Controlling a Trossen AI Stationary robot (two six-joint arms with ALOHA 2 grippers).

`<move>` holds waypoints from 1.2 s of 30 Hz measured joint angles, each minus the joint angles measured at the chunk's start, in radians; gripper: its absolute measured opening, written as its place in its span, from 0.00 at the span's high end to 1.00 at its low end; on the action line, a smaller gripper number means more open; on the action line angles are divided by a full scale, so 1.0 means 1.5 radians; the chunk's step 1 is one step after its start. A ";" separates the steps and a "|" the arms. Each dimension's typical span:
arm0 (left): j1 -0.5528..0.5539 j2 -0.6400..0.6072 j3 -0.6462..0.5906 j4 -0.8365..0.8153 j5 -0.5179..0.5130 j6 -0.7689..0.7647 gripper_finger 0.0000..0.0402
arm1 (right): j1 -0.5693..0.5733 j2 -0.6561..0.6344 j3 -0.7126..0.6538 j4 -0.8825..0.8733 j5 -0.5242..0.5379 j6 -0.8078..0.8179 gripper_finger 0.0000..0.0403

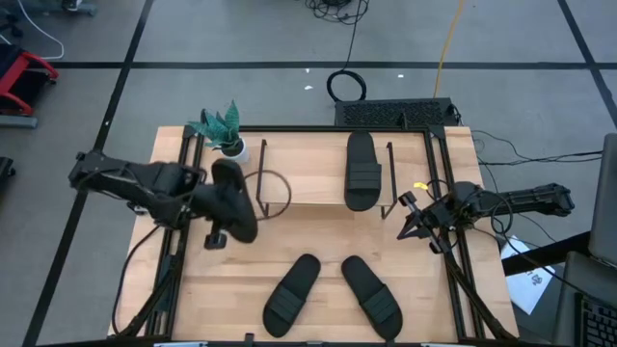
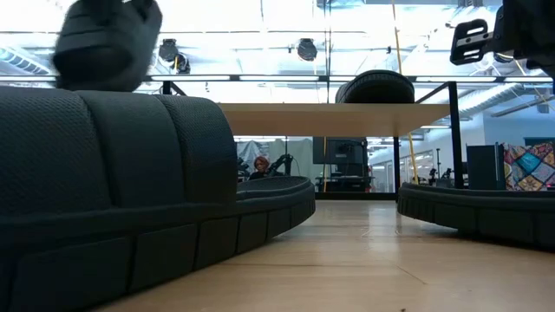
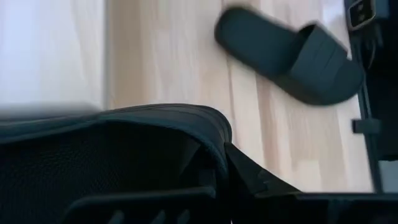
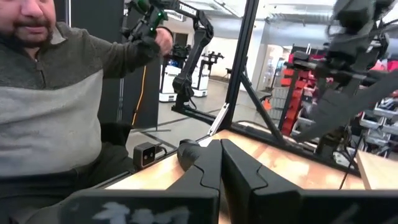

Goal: Pick and place slides into the shelf
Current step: Put the black slipper on the shelf

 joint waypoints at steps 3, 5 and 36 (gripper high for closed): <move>0.042 0.040 0.083 0.016 0.022 0.114 1.00 | 0.000 0.000 0.000 0.014 0.000 0.002 1.00; 0.069 0.066 0.133 0.023 0.031 0.181 1.00 | 0.000 0.000 0.000 0.014 0.000 0.002 1.00; 0.380 0.586 0.691 -0.280 0.441 0.424 1.00 | 0.000 0.000 0.000 0.025 0.000 0.020 1.00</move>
